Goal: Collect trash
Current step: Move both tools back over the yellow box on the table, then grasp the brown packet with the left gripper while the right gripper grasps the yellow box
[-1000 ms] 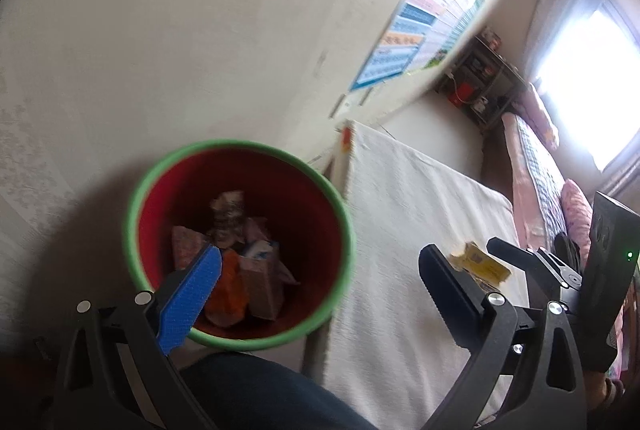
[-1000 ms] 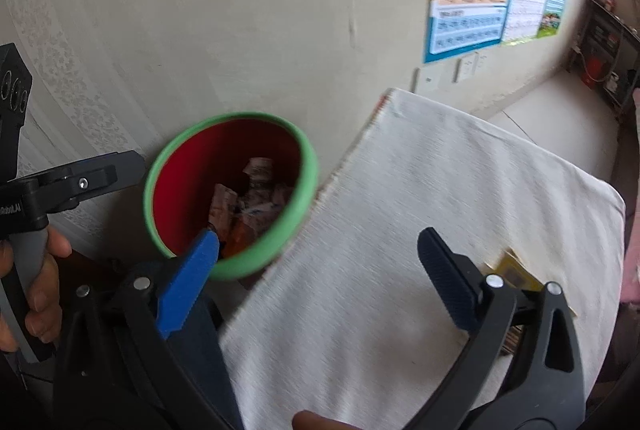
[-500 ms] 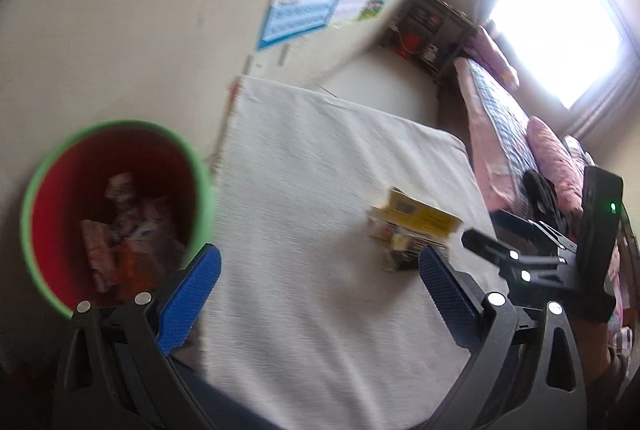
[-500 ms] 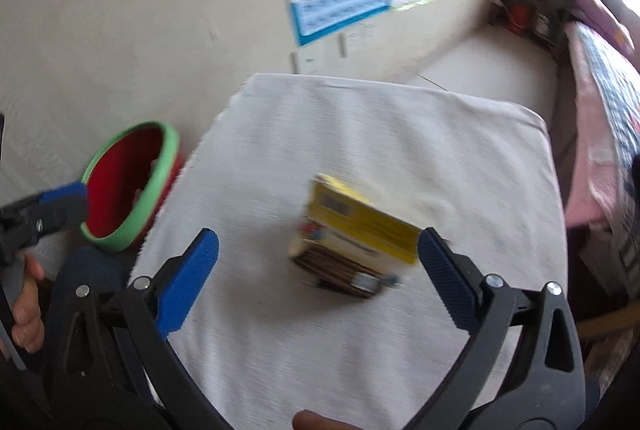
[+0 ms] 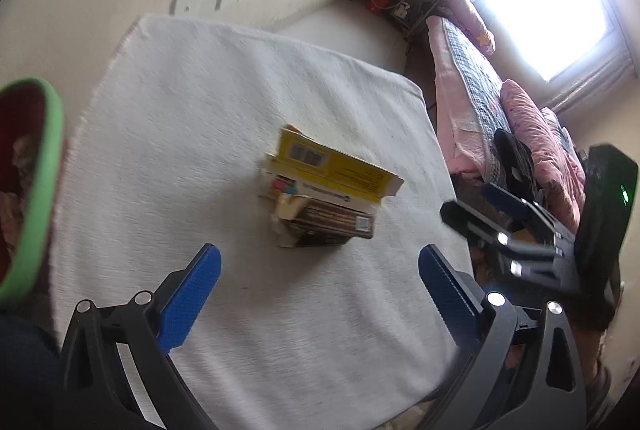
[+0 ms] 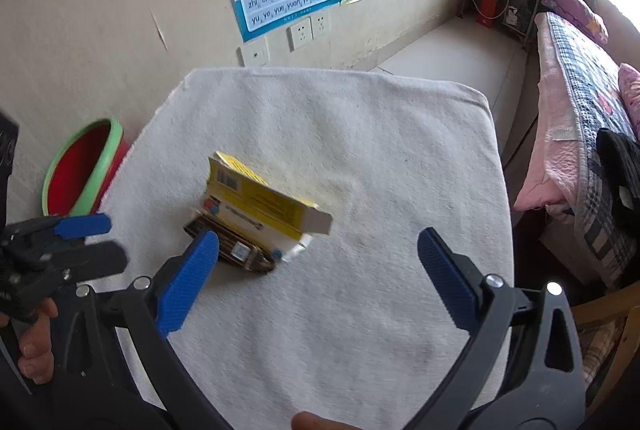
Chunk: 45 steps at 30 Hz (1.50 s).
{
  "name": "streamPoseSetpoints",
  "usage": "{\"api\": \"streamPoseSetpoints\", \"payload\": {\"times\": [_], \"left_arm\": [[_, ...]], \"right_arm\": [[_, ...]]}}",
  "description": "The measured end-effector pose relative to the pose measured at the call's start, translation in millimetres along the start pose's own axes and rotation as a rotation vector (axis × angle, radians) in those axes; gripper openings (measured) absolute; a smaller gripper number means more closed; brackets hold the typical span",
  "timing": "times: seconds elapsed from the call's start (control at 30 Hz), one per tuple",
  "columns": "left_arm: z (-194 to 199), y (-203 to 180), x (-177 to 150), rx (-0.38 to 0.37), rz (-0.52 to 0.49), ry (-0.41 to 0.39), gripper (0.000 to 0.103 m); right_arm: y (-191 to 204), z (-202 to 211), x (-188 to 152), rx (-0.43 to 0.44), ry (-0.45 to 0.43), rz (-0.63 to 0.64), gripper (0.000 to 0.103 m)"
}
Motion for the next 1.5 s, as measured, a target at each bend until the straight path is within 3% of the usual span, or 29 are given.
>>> {"api": "streamPoseSetpoints", "payload": {"times": [0.2, 0.47, 0.57, 0.8, 0.93, 1.27, 1.5], "left_arm": [[-34.5, -3.2, 4.6, 0.030, 0.089, 0.028, 0.094], [-82.0, -1.3, 1.9, 0.037, 0.319, 0.071, 0.082], [-98.4, 1.4, -5.2, 0.032, 0.383, 0.107, 0.058], [-90.2, 1.9, -9.0, 0.025, 0.291, 0.121, 0.034], [-77.5, 11.3, -7.3, 0.025, 0.241, 0.117, 0.028], [-36.2, 34.9, -10.7, 0.086, 0.067, 0.087, 0.023], [-23.3, 39.6, -12.2, 0.095, 0.017, 0.061, 0.023]], "right_arm": [[-11.4, -11.9, -17.7, 0.023, 0.053, 0.023, 0.098], [-27.2, -23.9, -27.0, 0.025, 0.078, -0.018, 0.098], [-28.1, -25.5, -27.2, 0.027, 0.080, -0.021, 0.098], [-27.8, -29.4, -23.6, 0.034, 0.077, -0.014, 0.098], [-14.8, -36.9, -21.5, 0.044, 0.086, 0.018, 0.098], [22.4, -56.5, 3.5, 0.059, 0.082, 0.128, 0.094], [55.7, -88.7, 10.2, 0.083, 0.166, 0.285, 0.086]]}}
Point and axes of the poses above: each gripper's, at about its wrist camera, not at the fingertips, and z roughly against the way its jaws point, y to its left, x to its top, the point moved 6 cm from there along -z, roughly the way its jaws point, and after that the axes turned 5 degrees about -y, right-handed, at the moved point
